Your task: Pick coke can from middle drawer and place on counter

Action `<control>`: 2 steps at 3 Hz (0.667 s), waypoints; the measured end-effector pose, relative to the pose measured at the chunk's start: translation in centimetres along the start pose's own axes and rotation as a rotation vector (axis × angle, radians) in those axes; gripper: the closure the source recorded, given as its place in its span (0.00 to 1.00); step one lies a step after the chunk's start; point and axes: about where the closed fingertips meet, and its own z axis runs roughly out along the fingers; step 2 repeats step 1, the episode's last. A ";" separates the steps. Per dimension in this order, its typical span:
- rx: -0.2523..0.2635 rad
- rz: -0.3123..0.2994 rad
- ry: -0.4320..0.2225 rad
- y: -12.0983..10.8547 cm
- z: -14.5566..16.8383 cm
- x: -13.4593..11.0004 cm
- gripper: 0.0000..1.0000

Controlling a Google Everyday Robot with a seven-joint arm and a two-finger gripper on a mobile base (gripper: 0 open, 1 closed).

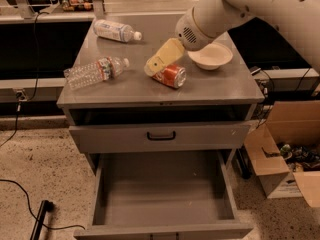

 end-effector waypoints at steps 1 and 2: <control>-0.005 -0.003 -0.002 0.1 0.0 0.0 0.00; -0.005 -0.003 -0.002 0.1 0.0 0.0 0.00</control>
Offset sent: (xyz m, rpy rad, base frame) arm 0.0000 0.0000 0.0000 0.0000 0.0000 0.0000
